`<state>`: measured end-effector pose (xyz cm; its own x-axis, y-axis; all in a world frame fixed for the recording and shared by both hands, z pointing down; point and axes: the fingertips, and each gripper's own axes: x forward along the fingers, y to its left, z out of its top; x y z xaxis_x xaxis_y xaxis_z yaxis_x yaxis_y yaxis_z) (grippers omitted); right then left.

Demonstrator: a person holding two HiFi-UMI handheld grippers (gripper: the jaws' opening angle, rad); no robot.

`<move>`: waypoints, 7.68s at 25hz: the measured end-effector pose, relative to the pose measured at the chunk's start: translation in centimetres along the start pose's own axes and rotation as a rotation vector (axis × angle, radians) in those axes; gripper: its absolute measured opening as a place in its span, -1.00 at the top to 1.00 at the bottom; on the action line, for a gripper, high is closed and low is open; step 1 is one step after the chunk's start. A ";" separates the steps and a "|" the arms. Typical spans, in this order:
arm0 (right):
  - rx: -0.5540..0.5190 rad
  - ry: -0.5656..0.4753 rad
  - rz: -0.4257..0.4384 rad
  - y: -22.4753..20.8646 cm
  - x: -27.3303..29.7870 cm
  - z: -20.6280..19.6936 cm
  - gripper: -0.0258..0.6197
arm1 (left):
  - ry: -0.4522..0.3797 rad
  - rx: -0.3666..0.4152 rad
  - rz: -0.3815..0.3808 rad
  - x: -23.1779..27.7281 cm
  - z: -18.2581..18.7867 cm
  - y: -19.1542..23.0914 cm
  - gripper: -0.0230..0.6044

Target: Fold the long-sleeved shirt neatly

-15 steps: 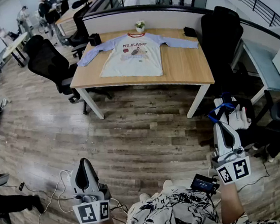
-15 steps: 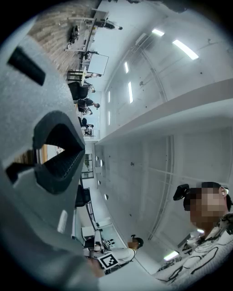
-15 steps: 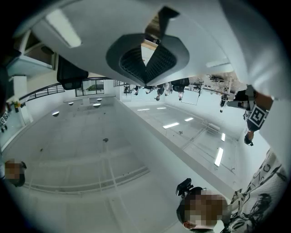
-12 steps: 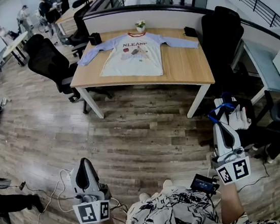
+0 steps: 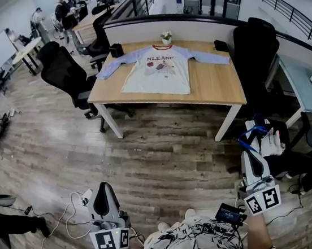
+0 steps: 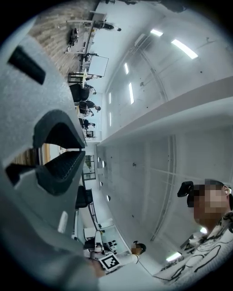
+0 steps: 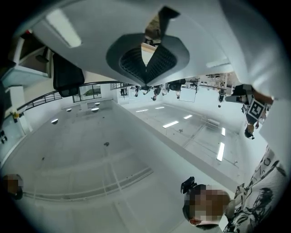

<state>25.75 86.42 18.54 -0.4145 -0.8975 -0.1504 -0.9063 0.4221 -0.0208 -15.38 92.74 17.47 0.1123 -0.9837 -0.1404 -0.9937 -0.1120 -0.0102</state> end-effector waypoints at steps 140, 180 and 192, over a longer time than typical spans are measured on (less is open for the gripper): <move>-0.102 0.980 0.779 29.4 105.4 -58.4 0.84 | 0.853 -0.393 -0.320 88.1 -55.5 51.3 0.88; 0.543 0.477 0.121 -18.3 99.0 -28.7 0.85 | 0.835 0.164 -1.074 113.4 -27.8 -2.8 0.88; 0.609 0.656 -0.176 -32.2 89.0 -41.6 0.84 | 1.034 0.239 -1.161 111.7 -42.4 -19.3 0.87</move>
<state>14.63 -12.33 47.00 -0.4068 -0.7691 0.4929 -0.8382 0.0997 -0.5362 16.59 -20.91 43.99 0.6408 -0.0573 0.7656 -0.3321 -0.9198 0.2091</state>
